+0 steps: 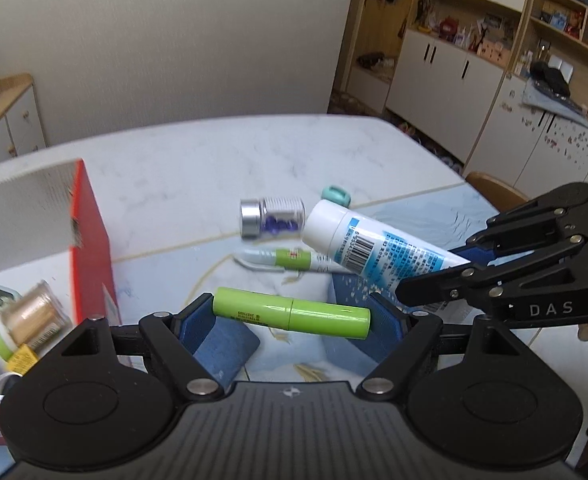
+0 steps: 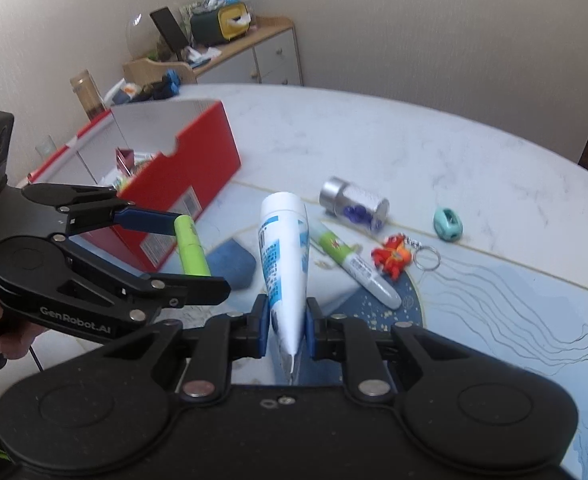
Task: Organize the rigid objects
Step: 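Carry the highlighter and white tube with both grippers into the box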
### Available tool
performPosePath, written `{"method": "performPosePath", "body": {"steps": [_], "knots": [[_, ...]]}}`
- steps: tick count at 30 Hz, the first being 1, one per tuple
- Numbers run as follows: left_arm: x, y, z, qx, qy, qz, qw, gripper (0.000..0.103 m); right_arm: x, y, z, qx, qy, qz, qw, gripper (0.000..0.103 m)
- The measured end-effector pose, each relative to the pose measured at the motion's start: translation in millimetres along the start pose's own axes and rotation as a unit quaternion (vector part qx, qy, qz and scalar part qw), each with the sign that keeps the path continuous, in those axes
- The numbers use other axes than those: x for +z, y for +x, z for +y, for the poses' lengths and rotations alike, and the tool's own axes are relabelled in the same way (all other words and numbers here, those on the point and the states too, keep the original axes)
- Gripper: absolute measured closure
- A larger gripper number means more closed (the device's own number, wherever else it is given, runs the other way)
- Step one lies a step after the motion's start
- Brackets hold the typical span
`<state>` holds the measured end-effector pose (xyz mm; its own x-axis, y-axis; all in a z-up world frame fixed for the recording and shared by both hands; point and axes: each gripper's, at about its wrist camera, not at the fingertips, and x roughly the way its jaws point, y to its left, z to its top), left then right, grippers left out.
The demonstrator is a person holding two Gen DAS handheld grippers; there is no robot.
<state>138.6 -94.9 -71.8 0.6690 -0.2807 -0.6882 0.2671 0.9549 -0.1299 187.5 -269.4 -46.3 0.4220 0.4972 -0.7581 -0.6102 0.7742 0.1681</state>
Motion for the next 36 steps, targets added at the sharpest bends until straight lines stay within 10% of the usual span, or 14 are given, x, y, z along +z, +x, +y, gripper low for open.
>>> {"method": "performPosePath", "body": {"steps": [16, 36], "knots": [[16.6, -69.2, 52.2, 0.054, -0.018, -0.051, 0.9971, 0.021, 35.0, -14.6, 57.5, -0.001, -0.014, -0.036, 0.999, 0.086], [25.5, -107.3, 205.3, 0.133, -0.106, -0.053, 0.9841, 0.021, 84.0, 28.2, 140.2, 0.005, -0.022, -0.041, 0.999, 0.086]]}}
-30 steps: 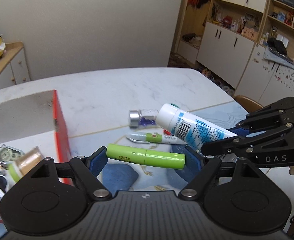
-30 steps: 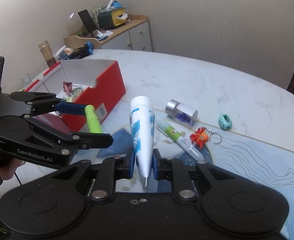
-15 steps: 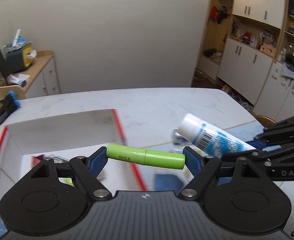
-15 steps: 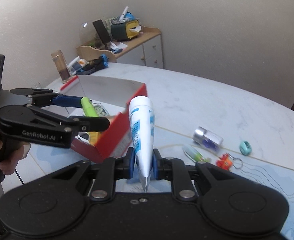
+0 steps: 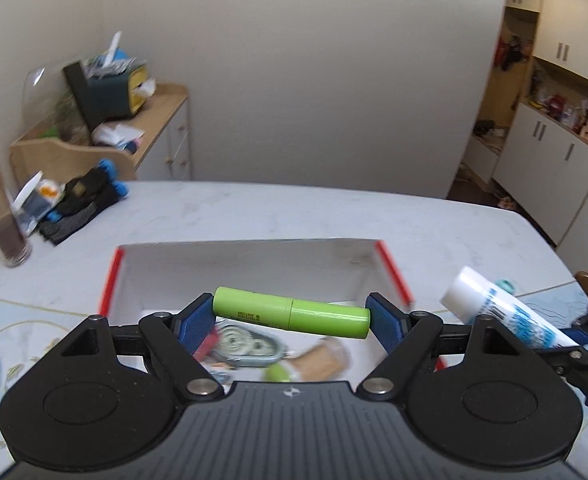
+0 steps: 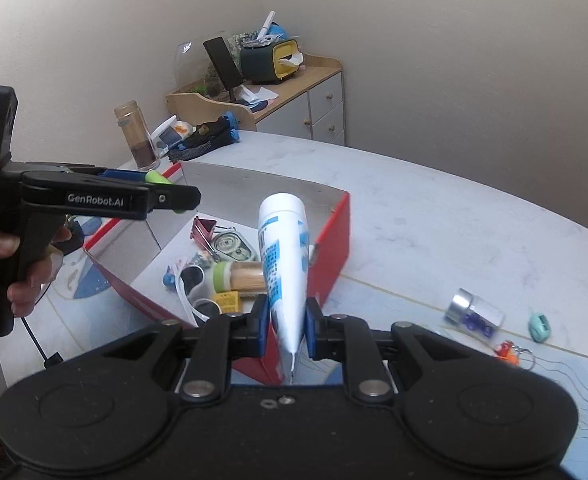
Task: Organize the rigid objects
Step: 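Carry the highlighter and white tube with both grippers into the box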
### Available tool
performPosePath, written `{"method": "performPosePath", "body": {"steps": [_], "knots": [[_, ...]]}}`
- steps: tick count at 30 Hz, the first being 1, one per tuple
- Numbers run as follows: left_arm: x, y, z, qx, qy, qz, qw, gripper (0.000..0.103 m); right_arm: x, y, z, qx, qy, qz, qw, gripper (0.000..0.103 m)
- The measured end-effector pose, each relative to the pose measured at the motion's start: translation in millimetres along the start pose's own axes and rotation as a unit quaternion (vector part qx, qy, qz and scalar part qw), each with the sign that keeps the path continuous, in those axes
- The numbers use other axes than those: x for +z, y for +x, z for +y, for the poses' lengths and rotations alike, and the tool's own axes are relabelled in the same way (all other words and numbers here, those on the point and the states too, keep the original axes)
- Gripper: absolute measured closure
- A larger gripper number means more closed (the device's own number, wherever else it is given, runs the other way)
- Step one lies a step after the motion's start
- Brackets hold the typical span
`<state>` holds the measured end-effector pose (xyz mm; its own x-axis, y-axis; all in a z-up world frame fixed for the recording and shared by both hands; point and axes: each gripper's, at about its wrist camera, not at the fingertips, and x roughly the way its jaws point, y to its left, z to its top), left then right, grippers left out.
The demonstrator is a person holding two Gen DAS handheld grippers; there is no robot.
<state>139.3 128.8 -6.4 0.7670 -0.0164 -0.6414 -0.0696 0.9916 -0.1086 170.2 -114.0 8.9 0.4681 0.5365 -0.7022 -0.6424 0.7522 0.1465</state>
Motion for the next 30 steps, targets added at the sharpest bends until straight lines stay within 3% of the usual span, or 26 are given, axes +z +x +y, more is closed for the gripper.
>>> {"method": "performPosePath", "body": {"steps": [10, 23, 30], "knots": [[5.2, 50.5, 33.2, 0.010, 0.007, 0.045, 0.9989, 0.021, 21.8, 51.0, 32.6, -0.019, -0.002, 0.022, 1.000, 0.088], [-0.3, 115.3, 22.4, -0.022, 0.060, 0.104, 0.9926, 0.021, 24.5, 112.6, 48.2, -0.045, -0.004, 0.081, 0.996, 0.088], [2.8, 139.8, 12.5, -0.015, 0.083, 0.145, 0.9858, 0.021, 24.5, 127.7, 53.4, -0.047, -0.008, 0.093, 0.995, 0.087]]}}
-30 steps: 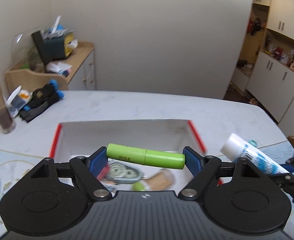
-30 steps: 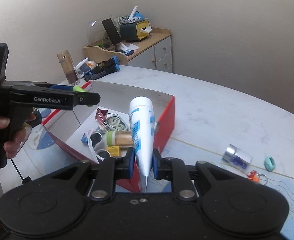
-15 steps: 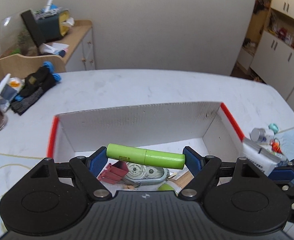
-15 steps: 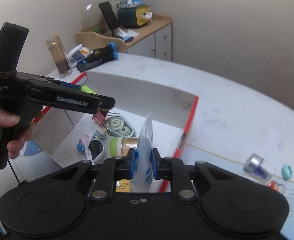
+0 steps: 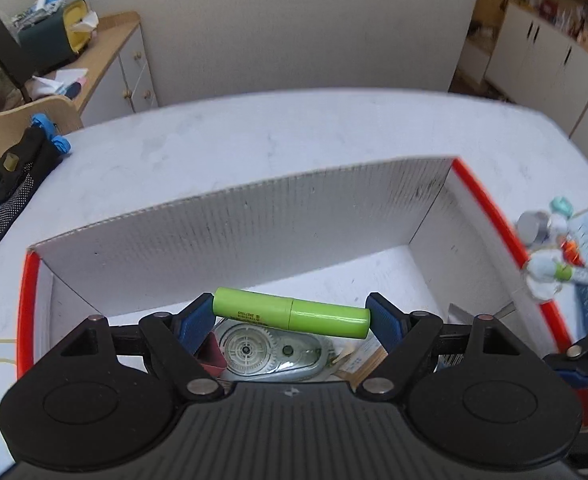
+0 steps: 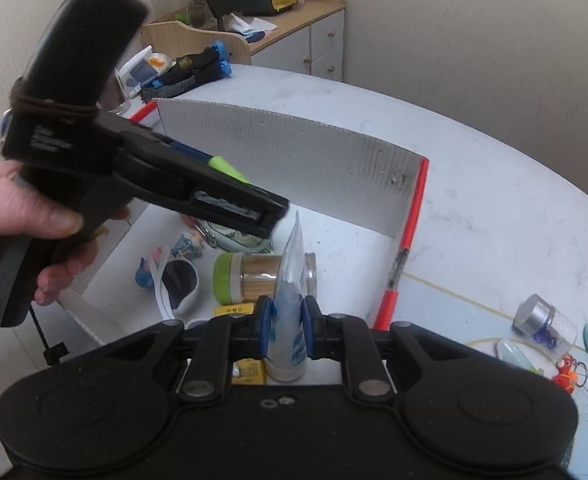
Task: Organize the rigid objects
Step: 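Carry the highlighter and white tube with both grippers into the box, then open both grippers to drop the highlighter and tube inside the box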
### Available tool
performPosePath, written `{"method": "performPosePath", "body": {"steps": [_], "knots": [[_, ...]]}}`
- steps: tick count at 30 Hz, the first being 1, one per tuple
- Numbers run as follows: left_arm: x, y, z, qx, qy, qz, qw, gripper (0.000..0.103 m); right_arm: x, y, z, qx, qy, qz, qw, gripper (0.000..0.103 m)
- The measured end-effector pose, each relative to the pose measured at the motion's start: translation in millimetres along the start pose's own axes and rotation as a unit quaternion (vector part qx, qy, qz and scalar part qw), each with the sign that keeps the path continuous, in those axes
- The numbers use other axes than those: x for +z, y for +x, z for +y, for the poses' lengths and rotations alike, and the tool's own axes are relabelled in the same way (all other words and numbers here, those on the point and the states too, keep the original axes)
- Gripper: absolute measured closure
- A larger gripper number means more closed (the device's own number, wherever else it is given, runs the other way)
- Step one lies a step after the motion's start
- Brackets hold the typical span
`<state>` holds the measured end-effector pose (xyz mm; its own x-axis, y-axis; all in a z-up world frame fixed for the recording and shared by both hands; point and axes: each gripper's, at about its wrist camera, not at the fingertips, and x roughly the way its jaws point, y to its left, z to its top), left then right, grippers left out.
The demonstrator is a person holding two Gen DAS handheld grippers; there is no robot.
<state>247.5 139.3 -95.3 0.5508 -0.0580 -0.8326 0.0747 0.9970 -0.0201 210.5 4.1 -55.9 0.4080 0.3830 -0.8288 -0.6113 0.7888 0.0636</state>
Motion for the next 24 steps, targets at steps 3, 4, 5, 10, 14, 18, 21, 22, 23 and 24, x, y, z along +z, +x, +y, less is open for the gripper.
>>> {"method": "performPosePath", "body": {"steps": [3, 4, 5, 10, 14, 18, 21, 22, 23, 24], "knots": [[1.2, 10.3, -1.1, -0.003, 0.003, 0.016, 0.9999, 0.021, 1.9, 1.2, 2.0, -0.006, 0.000, -0.002, 1.000, 0.088], [1.6, 13.3, -0.6, -0.004, 0.002, 0.022, 0.9998, 0.021, 2.5, 2.0, 1.3, -0.007, 0.004, -0.002, 1.000, 0.088], [1.7, 16.5, 1.0, -0.006, -0.002, 0.027, 0.9996, 0.021, 3.2, 2.7, 0.4, -0.006, 0.007, -0.002, 1.000, 0.088], [1.7, 27.1, 5.1, -0.012, -0.011, 0.045, 0.9989, 0.021, 6.4, 5.6, -2.9, -0.010, 0.021, -0.003, 1.000, 0.087], [1.9, 33.3, 4.6, -0.015, -0.008, 0.061, 0.9980, 0.021, 7.5, 5.2, -4.0, -0.011, 0.025, -0.004, 1.000, 0.083], [1.6, 37.1, 3.8, -0.012, -0.004, 0.073, 0.9973, 0.021, 7.4, 4.4, -5.8, -0.004, 0.025, 0.000, 1.000, 0.079], [1.6, 37.2, 3.4, -0.011, -0.002, 0.074, 0.9972, 0.021, 6.5, 2.8, -7.2, 0.002, 0.028, 0.000, 1.000, 0.074], [1.5, 37.3, 3.4, -0.010, -0.002, 0.075, 0.9971, 0.021, 6.2, 2.9, -7.3, 0.001, 0.028, 0.000, 1.000, 0.071], [1.3, 37.2, 3.3, -0.008, -0.002, 0.075, 0.9971, 0.021, 5.1, 2.0, -7.4, 0.002, 0.027, 0.000, 1.000, 0.070], [0.9, 37.0, 3.0, -0.008, -0.002, 0.075, 0.9972, 0.021, 4.1, 1.2, -7.4, 0.004, 0.027, 0.000, 1.000, 0.067]]}}
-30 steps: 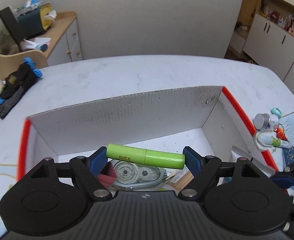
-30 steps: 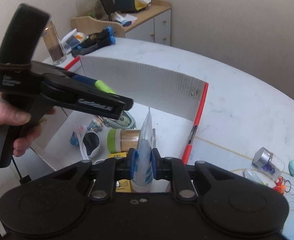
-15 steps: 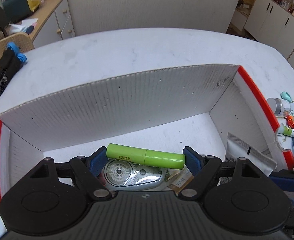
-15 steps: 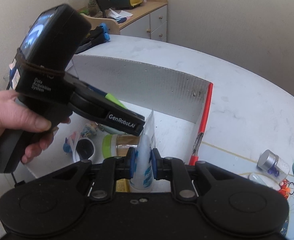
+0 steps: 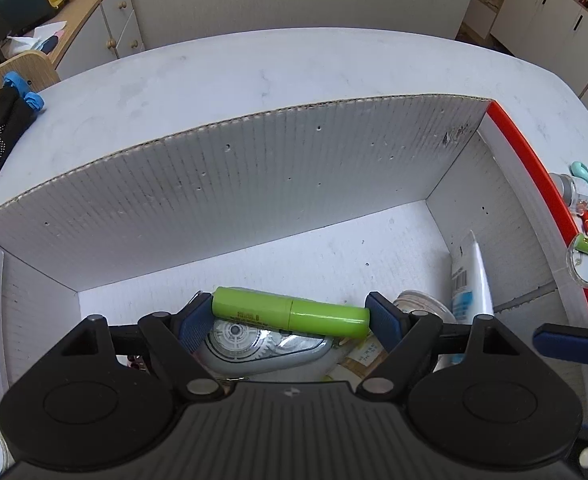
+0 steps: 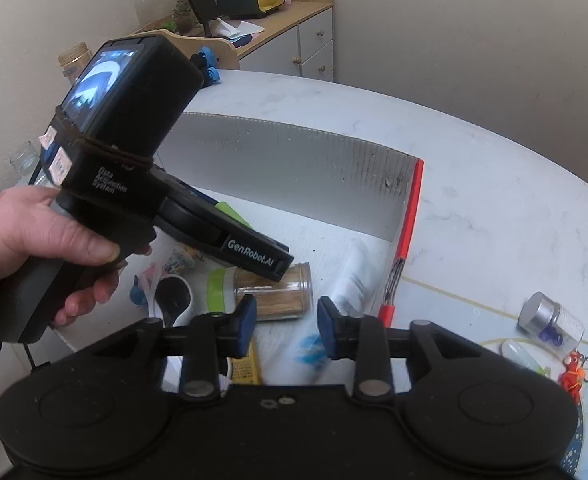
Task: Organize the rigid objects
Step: 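Open both grippers to drop the highlighter and tube inside the box, then withdraw both grippers from the box toward the glue stick and pill jar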
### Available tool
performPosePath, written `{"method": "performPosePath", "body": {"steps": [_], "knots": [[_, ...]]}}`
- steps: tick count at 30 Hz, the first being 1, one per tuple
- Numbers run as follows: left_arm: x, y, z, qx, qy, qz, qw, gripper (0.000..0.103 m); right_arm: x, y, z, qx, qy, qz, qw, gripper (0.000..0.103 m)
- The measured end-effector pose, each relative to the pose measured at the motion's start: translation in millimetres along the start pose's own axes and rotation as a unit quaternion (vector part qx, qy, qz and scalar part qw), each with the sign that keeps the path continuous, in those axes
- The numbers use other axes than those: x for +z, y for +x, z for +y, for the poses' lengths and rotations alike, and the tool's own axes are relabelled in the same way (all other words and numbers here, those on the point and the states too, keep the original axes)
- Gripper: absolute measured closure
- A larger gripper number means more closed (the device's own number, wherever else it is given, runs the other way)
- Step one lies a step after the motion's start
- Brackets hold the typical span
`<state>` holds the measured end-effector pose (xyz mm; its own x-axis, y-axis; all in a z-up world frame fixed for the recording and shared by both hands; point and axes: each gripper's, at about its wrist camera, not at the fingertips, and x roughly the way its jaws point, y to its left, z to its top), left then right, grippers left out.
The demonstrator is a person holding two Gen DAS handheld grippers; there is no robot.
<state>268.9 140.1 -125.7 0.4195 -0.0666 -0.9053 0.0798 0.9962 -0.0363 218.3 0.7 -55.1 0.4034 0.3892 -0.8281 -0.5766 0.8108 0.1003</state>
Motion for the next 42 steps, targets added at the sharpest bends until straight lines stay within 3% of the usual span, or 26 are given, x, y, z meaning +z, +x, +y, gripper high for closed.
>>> {"method": "performPosePath", "body": {"steps": [12, 15, 24, 31, 42], "knots": [[-6.8, -36.2, 8.5, -0.009, -0.030, -0.059, 0.9978, 0.020, -9.3, -17.9, -2.2, 0.007, 0.006, -0.015, 1.000, 0.055], [-10.7, -48.6, 8.6, -0.013, -0.035, -0.075, 0.9965, 0.020, -10.3, -23.1, -1.6, 0.010, 0.005, -0.020, 1.000, 0.047], [-30.2, -79.3, 0.2, 0.001, -0.034, -0.105, 0.9939, 0.020, -16.3, -47.0, -5.6, 0.023, 0.011, -0.040, 0.999, 0.037], [-46.3, -101.2, -17.3, 0.008, -0.029, -0.133, 0.9907, 0.020, -23.2, -69.4, -13.6, 0.032, 0.013, -0.061, 0.998, 0.022], [-62.4, -131.2, -57.7, 0.000, -0.016, -0.165, 0.9862, 0.019, -43.6, -100.9, -42.1, 0.044, 0.027, -0.085, 0.995, 0.014]]}}
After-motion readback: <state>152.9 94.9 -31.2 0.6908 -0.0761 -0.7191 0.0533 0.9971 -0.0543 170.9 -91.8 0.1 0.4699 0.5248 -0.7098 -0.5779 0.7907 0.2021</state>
